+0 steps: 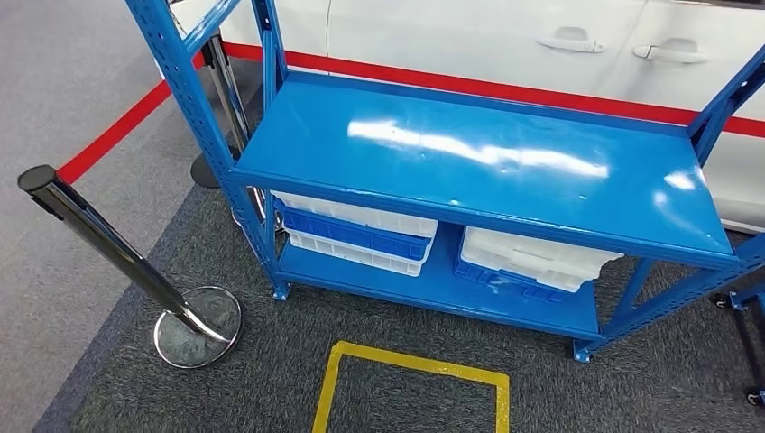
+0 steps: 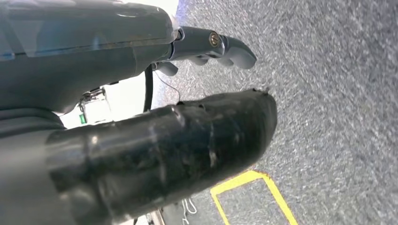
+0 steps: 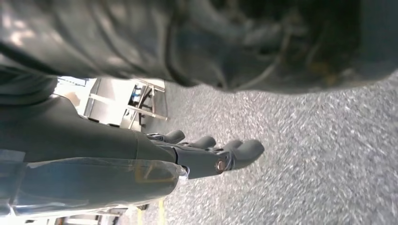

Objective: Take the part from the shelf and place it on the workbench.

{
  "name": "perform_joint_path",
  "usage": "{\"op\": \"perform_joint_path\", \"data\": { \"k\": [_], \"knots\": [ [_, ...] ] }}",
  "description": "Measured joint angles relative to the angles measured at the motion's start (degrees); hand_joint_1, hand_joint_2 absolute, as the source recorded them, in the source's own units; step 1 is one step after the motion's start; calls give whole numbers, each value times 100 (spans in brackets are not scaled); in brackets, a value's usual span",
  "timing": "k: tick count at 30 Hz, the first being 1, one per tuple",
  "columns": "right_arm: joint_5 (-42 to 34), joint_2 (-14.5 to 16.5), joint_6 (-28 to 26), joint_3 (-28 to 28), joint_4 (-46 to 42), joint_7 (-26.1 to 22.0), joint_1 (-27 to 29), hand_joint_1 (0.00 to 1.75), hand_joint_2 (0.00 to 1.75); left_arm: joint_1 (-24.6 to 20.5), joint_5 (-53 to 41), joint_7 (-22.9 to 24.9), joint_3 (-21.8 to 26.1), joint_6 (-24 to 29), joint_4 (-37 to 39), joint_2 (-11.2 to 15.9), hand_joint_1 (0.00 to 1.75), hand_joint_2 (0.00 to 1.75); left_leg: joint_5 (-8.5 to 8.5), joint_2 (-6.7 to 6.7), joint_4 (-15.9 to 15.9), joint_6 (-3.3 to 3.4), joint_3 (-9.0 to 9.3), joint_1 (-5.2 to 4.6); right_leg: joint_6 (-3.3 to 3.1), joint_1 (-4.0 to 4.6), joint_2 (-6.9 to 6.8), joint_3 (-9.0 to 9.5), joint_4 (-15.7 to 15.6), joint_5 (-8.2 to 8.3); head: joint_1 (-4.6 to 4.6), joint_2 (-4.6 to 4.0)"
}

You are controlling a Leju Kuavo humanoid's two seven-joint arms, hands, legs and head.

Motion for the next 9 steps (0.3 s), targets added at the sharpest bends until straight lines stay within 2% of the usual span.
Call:
{"op": "perform_joint_path", "data": {
  "k": [3,6,9],
  "knots": [
    [124,-8,84,-10,-1,72,-19,0,0,-12,-5,35,-103,-12,0,0,0,0,-37,-4,-9,31,44,-4,7,6,-32,103,-114,-54,0,0],
    [491,-44,302,110,-2,44,-30,0,0,-32,-8,153,-531,-364,0,4,0,0,-58,-4,-9,54,77,-12,15,6,-37,147,-142,-63,0,0],
    [682,-72,186,271,-4,-19,-33,0,0,-54,-8,290,-830,-474,-2,12,0,0,-59,-4,-9,57,87,-20,21,4,-38,154,-147,-64,-1,1]
  ]
}}
